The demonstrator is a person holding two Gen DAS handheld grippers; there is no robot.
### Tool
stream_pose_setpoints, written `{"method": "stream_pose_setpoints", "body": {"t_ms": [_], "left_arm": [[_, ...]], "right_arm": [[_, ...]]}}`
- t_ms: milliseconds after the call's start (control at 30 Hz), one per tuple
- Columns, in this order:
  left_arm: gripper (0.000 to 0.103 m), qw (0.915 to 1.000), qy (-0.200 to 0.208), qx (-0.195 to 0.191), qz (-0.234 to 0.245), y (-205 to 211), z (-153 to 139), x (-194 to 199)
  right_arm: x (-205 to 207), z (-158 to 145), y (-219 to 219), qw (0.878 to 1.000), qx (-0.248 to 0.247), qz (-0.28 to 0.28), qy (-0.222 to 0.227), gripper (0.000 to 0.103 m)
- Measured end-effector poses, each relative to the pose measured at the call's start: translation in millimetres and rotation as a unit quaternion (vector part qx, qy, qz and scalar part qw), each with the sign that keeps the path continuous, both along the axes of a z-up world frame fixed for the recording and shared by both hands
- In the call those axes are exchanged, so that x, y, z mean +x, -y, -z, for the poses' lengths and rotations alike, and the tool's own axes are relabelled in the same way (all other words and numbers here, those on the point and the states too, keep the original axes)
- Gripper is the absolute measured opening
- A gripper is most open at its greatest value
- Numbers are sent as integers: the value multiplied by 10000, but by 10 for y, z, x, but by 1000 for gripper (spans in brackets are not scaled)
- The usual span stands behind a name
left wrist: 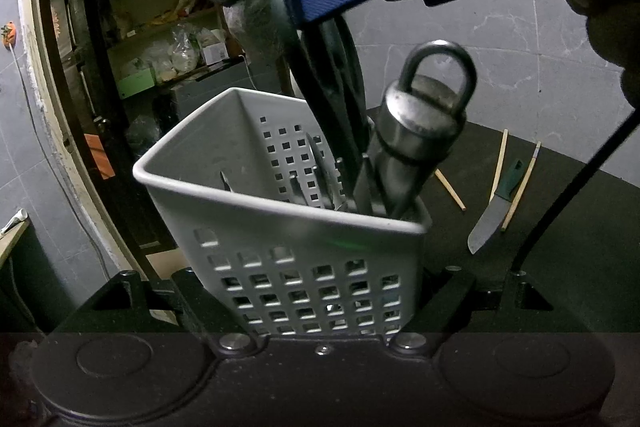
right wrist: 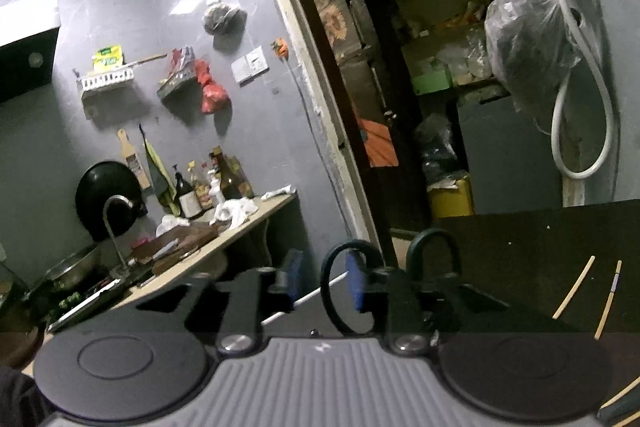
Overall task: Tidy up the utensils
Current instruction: 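Carry the scissors over the caddy and lower them in with the right gripper, then move the open right gripper down to the green-handled knife on the table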
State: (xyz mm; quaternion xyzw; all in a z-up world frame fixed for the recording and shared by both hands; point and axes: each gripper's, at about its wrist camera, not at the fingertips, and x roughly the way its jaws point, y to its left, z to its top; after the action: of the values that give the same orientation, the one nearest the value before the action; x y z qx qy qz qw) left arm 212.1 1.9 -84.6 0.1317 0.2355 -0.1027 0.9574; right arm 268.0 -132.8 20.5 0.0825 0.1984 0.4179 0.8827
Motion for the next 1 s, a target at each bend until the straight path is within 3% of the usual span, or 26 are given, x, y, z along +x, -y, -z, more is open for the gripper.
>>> {"method": "stream_pose_setpoints", "body": {"t_ms": [133, 300, 533, 633, 733, 867, 1000], "left_arm": [[83, 10000, 0, -3, -1, -6, 1, 0], [83, 10000, -6, -22, -11, -16, 14, 11], [83, 10000, -43, -13, -22, -13, 20, 42], [83, 10000, -39, -9, -41, -9, 21, 48], [83, 10000, -50, 9, -67, 9, 33, 50], [83, 9999, -84, 26, -91, 37, 40, 59], [83, 9998, -125, 55, -126, 67, 20, 69]], "right_arm": [[-69, -43, -8, 9996, -178, -223, 16, 63], [-238, -96, 208, 9997, -65, -212, -67, 94], [-297, -165, 498, 9998, 74, 17, -160, 98], [-336, -157, 655, 9989, -40, 464, -92, 103], [-309, -25, 838, 9938, -193, 1052, -297, 103], [-150, 354, 1088, 9682, -601, 2257, -901, 103], [125, 721, 1341, 9469, -614, 2822, -1412, 103]]}}
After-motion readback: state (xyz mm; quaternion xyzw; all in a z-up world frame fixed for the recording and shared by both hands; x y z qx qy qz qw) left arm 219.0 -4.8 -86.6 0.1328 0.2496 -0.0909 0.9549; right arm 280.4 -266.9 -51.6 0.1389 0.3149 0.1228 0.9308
